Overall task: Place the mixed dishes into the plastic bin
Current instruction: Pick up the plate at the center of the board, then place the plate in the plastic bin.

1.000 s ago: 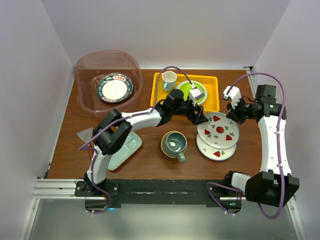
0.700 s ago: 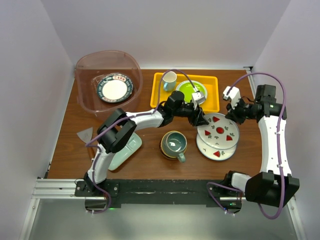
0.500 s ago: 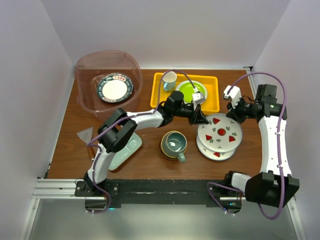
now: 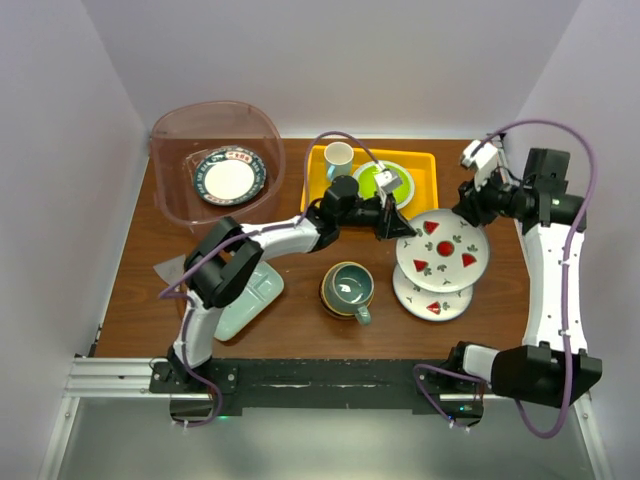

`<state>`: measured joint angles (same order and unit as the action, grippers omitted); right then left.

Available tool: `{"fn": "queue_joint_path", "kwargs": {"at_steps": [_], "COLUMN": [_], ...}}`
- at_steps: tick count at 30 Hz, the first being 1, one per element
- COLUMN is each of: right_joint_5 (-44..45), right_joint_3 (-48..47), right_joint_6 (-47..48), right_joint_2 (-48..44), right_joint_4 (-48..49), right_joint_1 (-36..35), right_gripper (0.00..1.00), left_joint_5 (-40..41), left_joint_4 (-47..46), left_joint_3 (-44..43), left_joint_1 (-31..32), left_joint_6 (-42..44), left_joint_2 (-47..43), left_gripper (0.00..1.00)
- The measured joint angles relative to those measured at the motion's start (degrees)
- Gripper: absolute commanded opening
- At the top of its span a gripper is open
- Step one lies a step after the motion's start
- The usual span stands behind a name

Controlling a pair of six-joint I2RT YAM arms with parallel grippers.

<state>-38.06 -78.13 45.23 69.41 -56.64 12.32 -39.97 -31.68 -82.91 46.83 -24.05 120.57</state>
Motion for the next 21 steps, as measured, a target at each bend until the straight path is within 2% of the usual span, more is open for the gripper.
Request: {"fn": "queue_joint_path", "kwargs": {"at_steps": [1, 5, 8, 14, 21], "right_joint_5": [-0.66, -4.55, -7.56, -12.28, -13.84], "right_joint_3": [-2.49, -12.26, -16.72, -18.82, -17.29], "right_joint_6": [-1.51, -7.63, -11.65, -17.75, -20.39], "right_joint_2": [0.74, 3.43, 4.22, 4.39, 4.42], "right_joint_4": [-0.09, -0.5, -0.5, -0.31, 0.57], "right_joint_1": [-0.02, -0.04, -0.04, -0.07, -0.04], "right_gripper": [0.68, 0.87, 0.96, 0.98, 0.98], "left_joint_5": [0.87, 3.15, 4.79, 6.6, 7.23], "left_joint_4": [-0.2, 0.68, 1.16, 4.76, 8.83], "left_joint_3": [1.25, 7.02, 11.91, 21.49, 27.56], "left_joint_1": [-0.57, -4.13, -7.19, -14.27, -20.81], "left_joint_6": [-1.75, -7.13, -10.14, -14.1, -15.39], "left_joint_2": [-1.46, -8.68, -15.34, -32.81, -46.03], "left_gripper": [0.0, 0.0, 0.0, 0.0, 0.0]}}
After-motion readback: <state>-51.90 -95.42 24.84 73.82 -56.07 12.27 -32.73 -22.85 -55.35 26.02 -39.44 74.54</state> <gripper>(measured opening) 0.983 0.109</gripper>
